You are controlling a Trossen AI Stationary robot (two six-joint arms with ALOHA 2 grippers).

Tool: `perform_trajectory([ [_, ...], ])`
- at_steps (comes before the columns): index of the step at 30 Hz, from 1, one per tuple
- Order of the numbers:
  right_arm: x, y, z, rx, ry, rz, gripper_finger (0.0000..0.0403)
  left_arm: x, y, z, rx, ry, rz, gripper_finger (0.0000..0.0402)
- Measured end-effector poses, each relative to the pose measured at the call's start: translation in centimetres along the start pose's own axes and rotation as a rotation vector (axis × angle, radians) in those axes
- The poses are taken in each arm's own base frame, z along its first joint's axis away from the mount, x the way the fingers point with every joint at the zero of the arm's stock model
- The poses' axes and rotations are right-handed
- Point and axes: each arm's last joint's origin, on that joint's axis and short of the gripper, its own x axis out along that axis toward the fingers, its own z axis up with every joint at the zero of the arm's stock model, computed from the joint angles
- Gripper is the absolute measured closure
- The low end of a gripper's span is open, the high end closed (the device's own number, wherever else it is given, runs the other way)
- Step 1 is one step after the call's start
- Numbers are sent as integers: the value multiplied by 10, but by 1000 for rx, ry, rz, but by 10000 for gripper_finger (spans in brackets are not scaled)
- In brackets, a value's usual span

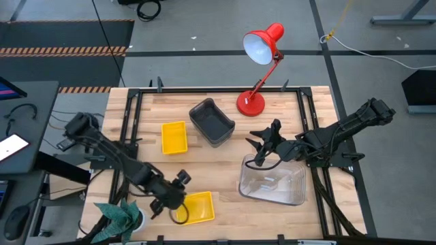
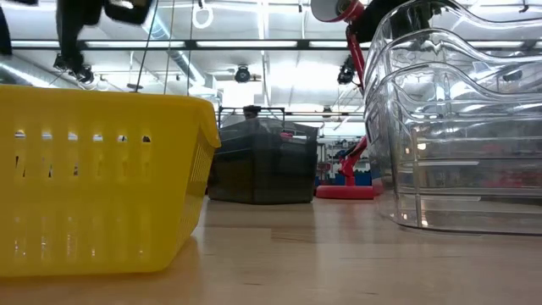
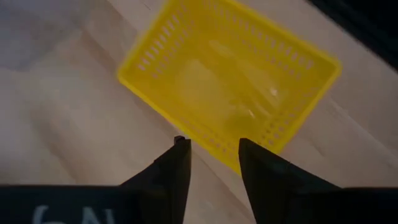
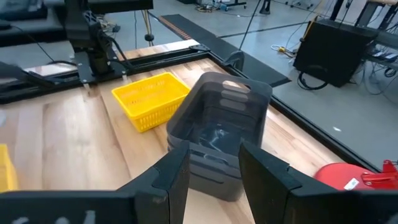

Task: Stack baskets by color
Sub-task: Stack the yellow bin on the stacked yellow bins

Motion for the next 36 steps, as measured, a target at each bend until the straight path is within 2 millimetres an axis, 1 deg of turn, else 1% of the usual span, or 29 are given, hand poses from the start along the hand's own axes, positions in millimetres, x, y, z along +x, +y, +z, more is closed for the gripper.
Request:
perform_trajectory([
  [5, 0, 1, 1, 12, -3, 11, 260, 22, 2, 16, 105, 112, -93, 283],
  [8, 0, 1, 0, 11, -1, 10, 260, 32, 2, 25, 147, 186, -121, 286],
  [12, 0, 0, 0, 9, 2, 9, 260, 34, 1, 35, 274, 242, -163, 282],
  [17, 0, 0, 0, 8, 4, 13, 260, 33, -7, 35, 431, 250, -209, 281],
  [22, 0, 0, 0, 8, 5, 13, 260, 37, -13, 30, 560, 259, -234, 276],
  [26, 0, 0, 0, 7, 5, 14, 260, 40, -22, 23, 733, 264, -277, 249],
  [28, 0, 0, 0, 8, 5, 14, 260, 44, -26, 18, 785, 268, -291, 231],
  [32, 0, 1, 0, 8, 5, 15, 260, 52, -27, 16, 835, 239, -243, 200],
  [36, 0, 1, 0, 7, 5, 15, 260, 57, -27, 16, 832, 197, -216, 193],
])
